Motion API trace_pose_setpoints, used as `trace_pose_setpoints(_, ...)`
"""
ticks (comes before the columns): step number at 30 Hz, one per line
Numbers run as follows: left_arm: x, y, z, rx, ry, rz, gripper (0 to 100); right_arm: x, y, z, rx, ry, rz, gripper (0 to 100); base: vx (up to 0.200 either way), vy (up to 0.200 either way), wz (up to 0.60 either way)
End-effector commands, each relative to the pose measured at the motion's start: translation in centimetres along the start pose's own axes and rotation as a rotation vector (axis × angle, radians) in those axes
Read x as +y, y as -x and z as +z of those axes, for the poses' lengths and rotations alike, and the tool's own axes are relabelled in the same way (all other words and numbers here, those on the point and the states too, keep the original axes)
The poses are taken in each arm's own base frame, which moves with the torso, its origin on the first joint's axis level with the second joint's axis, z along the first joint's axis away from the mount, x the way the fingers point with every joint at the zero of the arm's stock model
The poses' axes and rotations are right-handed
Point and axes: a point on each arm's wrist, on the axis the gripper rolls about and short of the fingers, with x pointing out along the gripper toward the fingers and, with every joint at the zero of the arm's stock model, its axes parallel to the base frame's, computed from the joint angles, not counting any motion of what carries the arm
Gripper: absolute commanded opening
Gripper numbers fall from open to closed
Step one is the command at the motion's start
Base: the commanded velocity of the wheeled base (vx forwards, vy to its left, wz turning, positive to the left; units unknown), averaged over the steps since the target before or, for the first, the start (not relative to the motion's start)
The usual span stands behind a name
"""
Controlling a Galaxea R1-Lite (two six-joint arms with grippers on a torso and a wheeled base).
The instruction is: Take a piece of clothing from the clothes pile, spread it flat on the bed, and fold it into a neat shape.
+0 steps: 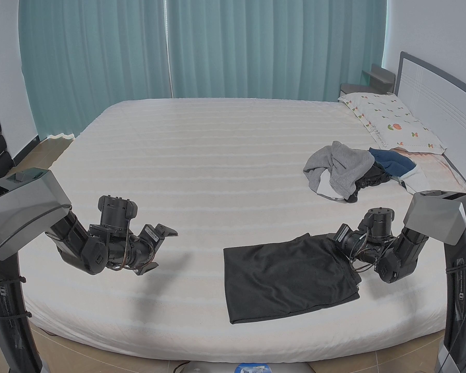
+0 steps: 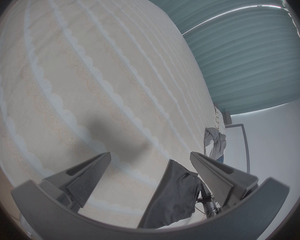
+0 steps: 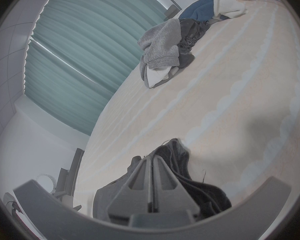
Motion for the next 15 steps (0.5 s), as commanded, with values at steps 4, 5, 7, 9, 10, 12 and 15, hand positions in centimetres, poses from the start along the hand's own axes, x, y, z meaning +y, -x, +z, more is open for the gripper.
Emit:
trace_pose_setpoints(4, 0.0, 0.0, 0.0, 0.001, 0.001, 0.001, 100, -0.7, 0.0, 0.9, -0.026, -0.012, -0.012, 0, 0.000, 0.000, 0.00)
trace_pose_setpoints(5, 0.0, 0.0, 0.0, 0.001, 0.001, 0.001, 100, -1.1, 0.1, 1.3, -0.038, -0.019, -0.020, 0, 0.000, 0.000, 0.00)
trace_pose_setpoints(7, 0.0, 0.0, 0.0, 0.001, 0.001, 0.001, 100, -1.5, 0.1, 1.6, -0.044, -0.024, -0.026, 0, 0.000, 0.000, 0.00)
trace_pose_setpoints(9, 0.0, 0.0, 0.0, 0.001, 0.001, 0.001, 100, -1.6, 0.1, 1.6, -0.040, -0.025, -0.027, 0, 0.000, 0.000, 0.00)
trace_pose_setpoints(10, 0.1, 0.0, 0.0, 0.002, 0.001, 0.002, 100, -1.8, 0.1, 1.4, -0.035, -0.026, -0.028, 0, 0.000, 0.000, 0.00)
trace_pose_setpoints(12, 0.1, 0.0, 0.0, 0.002, 0.001, 0.002, 100, -1.8, 0.0, 1.4, -0.033, -0.028, -0.028, 0, 0.000, 0.000, 0.00)
trace_pose_setpoints(15, 0.1, 0.0, -0.1, 0.001, 0.000, 0.003, 100, -2.0, -0.1, 1.5, -0.036, -0.029, -0.028, 0, 0.000, 0.000, 0.00)
